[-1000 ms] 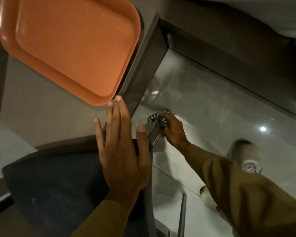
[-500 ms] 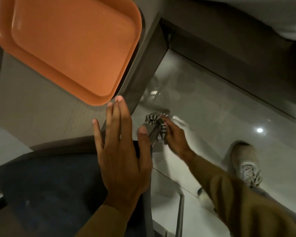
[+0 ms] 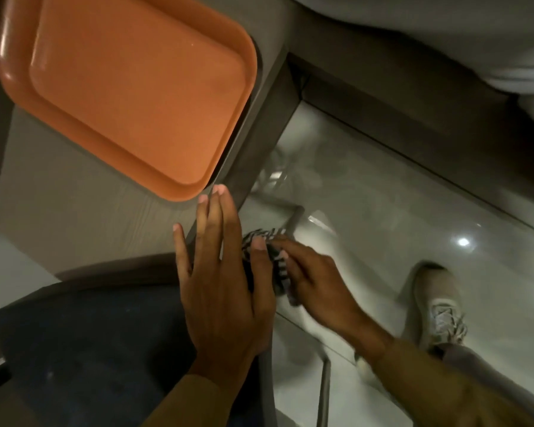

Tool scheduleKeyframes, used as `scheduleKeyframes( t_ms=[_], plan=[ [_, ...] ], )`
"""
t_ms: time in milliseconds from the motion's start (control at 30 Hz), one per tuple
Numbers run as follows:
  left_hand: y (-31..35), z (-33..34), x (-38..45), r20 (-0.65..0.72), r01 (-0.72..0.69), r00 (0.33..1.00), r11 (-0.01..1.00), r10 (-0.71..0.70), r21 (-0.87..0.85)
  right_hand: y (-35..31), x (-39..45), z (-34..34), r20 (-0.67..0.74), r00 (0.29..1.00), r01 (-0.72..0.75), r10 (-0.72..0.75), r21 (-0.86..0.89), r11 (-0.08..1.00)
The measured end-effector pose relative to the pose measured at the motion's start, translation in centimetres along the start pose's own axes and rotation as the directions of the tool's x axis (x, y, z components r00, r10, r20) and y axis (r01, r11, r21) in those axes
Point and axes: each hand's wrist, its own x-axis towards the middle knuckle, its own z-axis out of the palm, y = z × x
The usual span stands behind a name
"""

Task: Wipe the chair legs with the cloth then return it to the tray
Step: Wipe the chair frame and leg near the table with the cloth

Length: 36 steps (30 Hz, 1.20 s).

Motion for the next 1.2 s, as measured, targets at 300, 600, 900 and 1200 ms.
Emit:
scheduleKeyframes(
  t_ms=[300, 600, 900, 1200],
  plan=[
    [0.1, 0.1, 0.1, 0.002, 0.005, 1.0, 1.0, -0.005, -0.021, 8.6, 8.4, -0.7, 0.018, 0.985, -0.163, 0.17, -0.198, 0.966],
    [-0.3, 0.1, 0.0, 0.018, -0.01, 1.0, 1.0, 0.01, -0.014, 3.3, 4.2, -0.1, 0.009, 1.0, -0.02, 0.023, -0.218, 0.976],
    [-0.3, 0.1, 0.1, 0.007, -0.014, 1.0, 1.0, 0.014, -0.005, 4.2, 2.0, -0.8, 0.006, 0.996, 0.086, -0.091, -0.407, 0.91],
    [-0.3, 0.3, 0.1, 0.012, 0.001, 1.0, 0.999, 0.0, -0.04, 8.0, 10.6, -2.2, 0.12, 0.959, -0.213, 0.256, -0.289, 0.933]
  ],
)
